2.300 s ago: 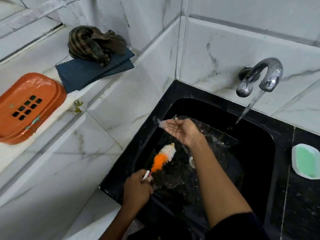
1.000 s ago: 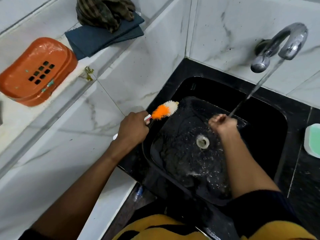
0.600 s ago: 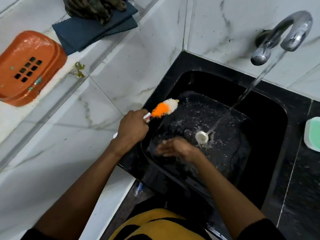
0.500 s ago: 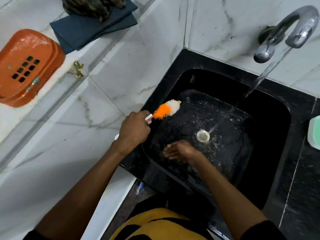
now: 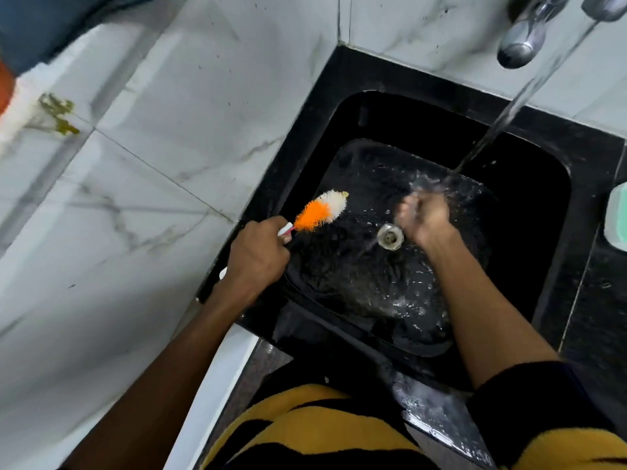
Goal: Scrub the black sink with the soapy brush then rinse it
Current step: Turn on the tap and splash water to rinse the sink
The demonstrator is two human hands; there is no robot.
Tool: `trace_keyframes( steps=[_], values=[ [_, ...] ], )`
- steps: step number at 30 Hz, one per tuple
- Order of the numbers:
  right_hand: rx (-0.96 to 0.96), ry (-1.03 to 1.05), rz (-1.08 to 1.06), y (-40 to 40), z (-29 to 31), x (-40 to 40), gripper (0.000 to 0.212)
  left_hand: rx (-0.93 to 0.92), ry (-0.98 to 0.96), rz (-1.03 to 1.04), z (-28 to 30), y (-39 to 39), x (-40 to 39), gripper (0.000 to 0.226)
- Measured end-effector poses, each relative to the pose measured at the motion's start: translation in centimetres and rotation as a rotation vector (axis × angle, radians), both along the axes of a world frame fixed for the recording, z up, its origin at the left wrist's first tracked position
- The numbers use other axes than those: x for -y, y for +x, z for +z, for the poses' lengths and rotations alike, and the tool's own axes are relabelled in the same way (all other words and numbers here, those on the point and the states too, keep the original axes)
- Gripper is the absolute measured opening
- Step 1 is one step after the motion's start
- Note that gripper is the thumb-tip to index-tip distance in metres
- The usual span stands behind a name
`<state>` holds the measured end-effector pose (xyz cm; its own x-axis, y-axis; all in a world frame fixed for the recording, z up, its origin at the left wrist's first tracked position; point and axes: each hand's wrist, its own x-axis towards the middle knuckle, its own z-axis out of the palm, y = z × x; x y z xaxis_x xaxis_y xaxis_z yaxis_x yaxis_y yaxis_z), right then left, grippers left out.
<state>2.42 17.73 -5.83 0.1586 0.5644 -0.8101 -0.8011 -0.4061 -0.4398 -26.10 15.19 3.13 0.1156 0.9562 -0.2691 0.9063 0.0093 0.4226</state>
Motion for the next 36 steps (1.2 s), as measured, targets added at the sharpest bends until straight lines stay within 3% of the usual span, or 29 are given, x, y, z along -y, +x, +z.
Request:
trace_keyframes(
  steps=[3,5,7,8,10,15,19,21,24,27,29,30,32,34,36],
  values=[
    [0.239,0.049,0.565,-3.6,0.0,3.9,0.028,-0.007,0.014,-0.008,-0.4,0.3,-0.2,0.007],
    [0.246,0.065,0.972,-6.2,-1.0,7.2,0.031,-0.013,0.006,-0.007,-0.5,0.5,-0.4,0.007],
    [0.199,0.037,1.192,-7.6,-2.1,9.6,0.031,0.012,-0.010,-0.001,-0.8,0.5,-0.5,0.007],
    [0.204,0.012,1.185,-7.5,-2.7,9.9,0.030,0.024,-0.016,0.000,-1.0,0.5,-0.6,0.007],
    [0.224,-0.065,0.968,-6.0,-3.4,8.9,0.027,0.024,-0.024,-0.010,-1.2,0.7,-0.9,0.007],
    [-0.176,-0.162,-0.032,-0.3,-4.4,2.4,0.028,0.026,-0.045,-0.026,-1.4,1.3,-1.3,0.009],
    [-0.215,-0.008,-0.135,1.9,-2.7,-1.4,0.040,0.047,-0.066,-0.032,-1.7,2.0,-1.4,0.012],
    [-0.187,0.050,-0.098,2.4,-2.0,-2.1,0.037,0.054,-0.070,-0.046,-1.9,2.4,-1.6,0.014],
    [-0.062,0.084,0.196,2.3,-2.1,0.1,0.033,0.066,-0.071,-0.054,-2.1,2.6,-1.9,0.014],
    [-0.011,0.079,0.860,1.4,-2.7,6.0,0.029,0.066,-0.066,-0.057,-2.3,2.6,-2.1,0.011],
    [0.007,-0.030,1.360,0.8,-3.5,10.8,0.028,0.064,-0.062,-0.057,-2.4,2.5,-2.2,0.010],
    [0.072,-0.115,1.512,0.7,-4.2,12.7,0.025,0.063,-0.061,-0.058,-2.5,2.4,-2.3,0.010],
    [0.281,-0.269,1.552,1.1,-5.0,14.4,0.026,0.062,-0.071,-0.063,-2.7,2.3,-2.4,0.010],
    [0.470,-0.313,1.348,2.6,-5.2,13.7,0.030,0.062,-0.086,-0.069,-3.0,2.3,-2.3,0.011],
    [0.499,-0.284,1.058,3.8,-5.0,11.4,0.028,0.061,-0.100,-0.068,-3.1,2.4,-2.2,0.011]
  ],
)
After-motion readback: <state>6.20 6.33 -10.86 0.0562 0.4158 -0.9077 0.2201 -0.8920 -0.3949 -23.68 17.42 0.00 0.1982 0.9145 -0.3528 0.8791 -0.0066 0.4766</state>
